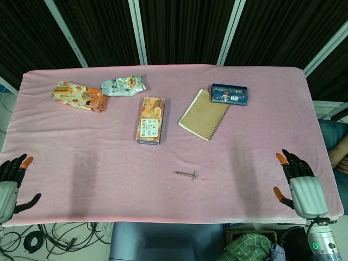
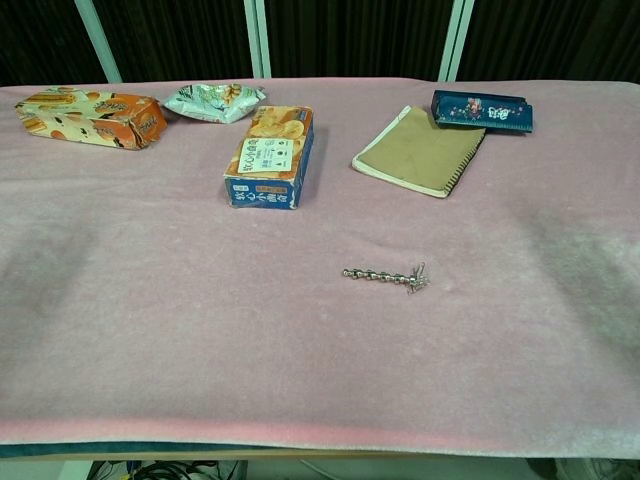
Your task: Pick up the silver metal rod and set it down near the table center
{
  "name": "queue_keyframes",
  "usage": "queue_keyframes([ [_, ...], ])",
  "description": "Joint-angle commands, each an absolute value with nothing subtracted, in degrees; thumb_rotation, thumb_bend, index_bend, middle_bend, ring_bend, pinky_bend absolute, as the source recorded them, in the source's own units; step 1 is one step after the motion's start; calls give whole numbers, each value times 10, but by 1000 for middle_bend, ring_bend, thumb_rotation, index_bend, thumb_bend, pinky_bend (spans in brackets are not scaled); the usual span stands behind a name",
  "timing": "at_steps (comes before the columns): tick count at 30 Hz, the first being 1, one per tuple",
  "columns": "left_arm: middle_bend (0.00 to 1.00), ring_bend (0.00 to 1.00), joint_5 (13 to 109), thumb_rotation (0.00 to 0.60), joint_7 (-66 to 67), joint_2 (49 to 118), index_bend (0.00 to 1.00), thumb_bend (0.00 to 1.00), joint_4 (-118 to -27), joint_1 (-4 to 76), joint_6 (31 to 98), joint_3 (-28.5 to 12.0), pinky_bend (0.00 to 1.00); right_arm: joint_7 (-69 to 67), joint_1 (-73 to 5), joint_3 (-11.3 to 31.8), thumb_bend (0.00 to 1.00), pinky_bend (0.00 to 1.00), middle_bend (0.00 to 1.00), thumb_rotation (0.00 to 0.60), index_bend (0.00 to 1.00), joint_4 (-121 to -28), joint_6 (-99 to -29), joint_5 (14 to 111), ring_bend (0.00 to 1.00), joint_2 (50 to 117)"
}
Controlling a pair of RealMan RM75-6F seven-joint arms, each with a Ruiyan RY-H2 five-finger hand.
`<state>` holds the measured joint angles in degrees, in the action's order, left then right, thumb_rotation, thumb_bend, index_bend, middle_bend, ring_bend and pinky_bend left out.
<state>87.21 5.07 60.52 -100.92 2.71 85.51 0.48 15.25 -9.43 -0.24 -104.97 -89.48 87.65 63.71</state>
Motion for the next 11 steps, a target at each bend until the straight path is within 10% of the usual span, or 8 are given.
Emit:
queue_keyframes([
  [1,0,0,879,600,47,603,61,219,-1009,25,860,7,0,157,-89,4,187,154,14,600,9,-1039,-900,884,75,649],
  [11,0,0,927,600,22,607,62,219,-980,23,885,13,0,149,-88,5,186,154,14,600,9,-1046,-874,883,73,647],
])
